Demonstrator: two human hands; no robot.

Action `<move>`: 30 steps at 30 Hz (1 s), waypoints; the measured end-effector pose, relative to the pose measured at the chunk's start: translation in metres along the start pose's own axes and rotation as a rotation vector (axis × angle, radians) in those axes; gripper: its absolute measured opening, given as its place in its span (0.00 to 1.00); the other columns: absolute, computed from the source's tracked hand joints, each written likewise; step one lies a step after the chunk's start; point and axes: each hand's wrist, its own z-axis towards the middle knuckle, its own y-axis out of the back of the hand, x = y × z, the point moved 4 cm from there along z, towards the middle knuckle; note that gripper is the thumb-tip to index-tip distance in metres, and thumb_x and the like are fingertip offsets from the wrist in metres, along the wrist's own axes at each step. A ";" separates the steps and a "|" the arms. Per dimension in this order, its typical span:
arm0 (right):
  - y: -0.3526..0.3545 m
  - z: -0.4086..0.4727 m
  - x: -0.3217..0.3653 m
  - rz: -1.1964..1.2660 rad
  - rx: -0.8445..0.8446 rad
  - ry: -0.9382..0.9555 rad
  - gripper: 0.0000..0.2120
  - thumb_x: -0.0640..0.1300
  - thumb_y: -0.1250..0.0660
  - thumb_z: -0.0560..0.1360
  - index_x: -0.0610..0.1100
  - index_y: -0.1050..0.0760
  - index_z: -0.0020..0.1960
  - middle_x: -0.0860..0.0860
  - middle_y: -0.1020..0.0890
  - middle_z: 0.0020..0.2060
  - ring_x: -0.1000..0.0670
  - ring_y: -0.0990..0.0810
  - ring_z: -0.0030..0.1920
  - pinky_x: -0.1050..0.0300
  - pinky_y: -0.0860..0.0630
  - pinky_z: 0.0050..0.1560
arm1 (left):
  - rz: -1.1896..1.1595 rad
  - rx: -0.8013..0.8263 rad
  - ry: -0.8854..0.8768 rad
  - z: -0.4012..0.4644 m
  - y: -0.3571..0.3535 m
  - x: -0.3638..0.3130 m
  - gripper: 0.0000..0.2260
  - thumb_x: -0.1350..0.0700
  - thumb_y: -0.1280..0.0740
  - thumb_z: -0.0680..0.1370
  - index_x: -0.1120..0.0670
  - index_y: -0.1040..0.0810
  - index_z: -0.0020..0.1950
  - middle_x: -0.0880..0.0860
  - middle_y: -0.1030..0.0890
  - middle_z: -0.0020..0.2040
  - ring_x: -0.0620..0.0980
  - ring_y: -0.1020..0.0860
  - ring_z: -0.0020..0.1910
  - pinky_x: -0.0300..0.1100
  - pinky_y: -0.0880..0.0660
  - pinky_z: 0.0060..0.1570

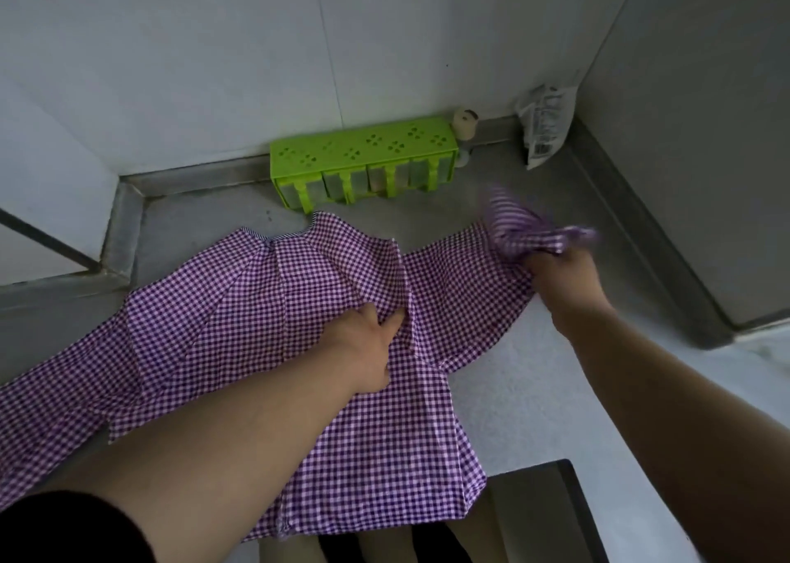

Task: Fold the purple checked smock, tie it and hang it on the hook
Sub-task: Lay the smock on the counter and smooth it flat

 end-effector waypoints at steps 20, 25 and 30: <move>0.062 0.069 -0.013 0.253 -0.386 -0.137 0.15 0.44 0.43 0.81 0.42 0.27 0.65 0.45 0.18 0.55 0.48 0.19 0.48 0.60 0.21 0.43 | -0.139 -0.004 0.090 0.021 -0.001 -0.006 0.53 0.24 0.38 0.73 0.45 0.62 0.85 0.59 0.41 0.78 0.62 0.31 0.71 0.56 0.25 0.67; 0.076 0.071 -0.040 0.145 -0.212 -0.400 0.19 0.43 0.42 0.82 0.42 0.29 0.72 0.43 0.21 0.65 0.44 0.19 0.59 0.48 0.20 0.60 | -0.106 0.003 0.116 0.013 -0.008 -0.005 0.55 0.21 0.39 0.71 0.45 0.65 0.84 0.62 0.47 0.82 0.66 0.35 0.75 0.57 0.28 0.71; 0.068 0.014 -0.066 -0.379 -0.331 -0.356 0.30 0.54 0.34 0.76 0.40 0.32 0.74 0.42 0.26 0.67 0.41 0.25 0.65 0.45 0.25 0.64 | -0.086 0.072 0.120 0.005 -0.019 -0.009 0.55 0.19 0.40 0.70 0.41 0.70 0.83 0.63 0.64 0.84 0.73 0.49 0.81 0.63 0.36 0.75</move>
